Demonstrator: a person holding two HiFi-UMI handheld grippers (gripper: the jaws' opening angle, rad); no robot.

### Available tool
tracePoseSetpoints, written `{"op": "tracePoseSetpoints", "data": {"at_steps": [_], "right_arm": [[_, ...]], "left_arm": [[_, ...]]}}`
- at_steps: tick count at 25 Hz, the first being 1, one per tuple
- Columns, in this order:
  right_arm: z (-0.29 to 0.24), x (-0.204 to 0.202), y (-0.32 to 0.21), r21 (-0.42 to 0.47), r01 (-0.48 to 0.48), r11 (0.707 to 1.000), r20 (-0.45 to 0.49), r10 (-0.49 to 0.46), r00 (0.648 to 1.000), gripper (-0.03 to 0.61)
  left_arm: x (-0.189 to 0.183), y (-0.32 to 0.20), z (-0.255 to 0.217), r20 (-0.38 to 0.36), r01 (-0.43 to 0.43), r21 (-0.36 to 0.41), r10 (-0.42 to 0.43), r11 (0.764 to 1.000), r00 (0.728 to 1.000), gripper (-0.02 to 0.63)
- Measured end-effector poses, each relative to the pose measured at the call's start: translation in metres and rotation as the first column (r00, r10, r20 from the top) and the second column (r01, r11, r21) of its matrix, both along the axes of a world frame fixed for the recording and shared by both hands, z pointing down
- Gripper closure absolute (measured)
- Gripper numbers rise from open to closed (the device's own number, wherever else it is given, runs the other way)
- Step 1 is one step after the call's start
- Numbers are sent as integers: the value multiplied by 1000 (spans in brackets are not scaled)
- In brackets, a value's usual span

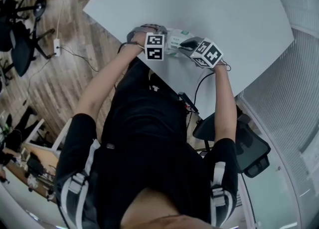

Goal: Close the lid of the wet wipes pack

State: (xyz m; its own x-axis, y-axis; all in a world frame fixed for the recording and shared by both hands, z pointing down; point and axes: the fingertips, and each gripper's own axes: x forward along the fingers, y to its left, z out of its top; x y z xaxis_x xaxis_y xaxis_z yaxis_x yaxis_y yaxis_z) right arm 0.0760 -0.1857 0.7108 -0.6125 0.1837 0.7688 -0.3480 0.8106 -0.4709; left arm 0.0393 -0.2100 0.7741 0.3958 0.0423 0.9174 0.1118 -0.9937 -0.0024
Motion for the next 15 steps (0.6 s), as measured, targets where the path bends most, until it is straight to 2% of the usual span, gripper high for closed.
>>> {"op": "tracePoseSetpoints", "data": {"at_steps": [5, 10, 15], "right_arm": [[19, -1, 12, 18, -22, 1000, -80, 23, 997, 503], [27, -3, 15, 76, -29, 997, -129, 39, 991, 512], [40, -1, 22, 116, 23, 993, -223, 4, 975, 511]], "left_arm": [[-1, -1, 0, -11, 19, 5, -19, 1000, 1000, 483], [-4, 0, 0, -15, 31, -3, -31, 1000, 999, 483], [-2, -1, -1, -17, 37, -12, -37, 999, 999, 482]]}}
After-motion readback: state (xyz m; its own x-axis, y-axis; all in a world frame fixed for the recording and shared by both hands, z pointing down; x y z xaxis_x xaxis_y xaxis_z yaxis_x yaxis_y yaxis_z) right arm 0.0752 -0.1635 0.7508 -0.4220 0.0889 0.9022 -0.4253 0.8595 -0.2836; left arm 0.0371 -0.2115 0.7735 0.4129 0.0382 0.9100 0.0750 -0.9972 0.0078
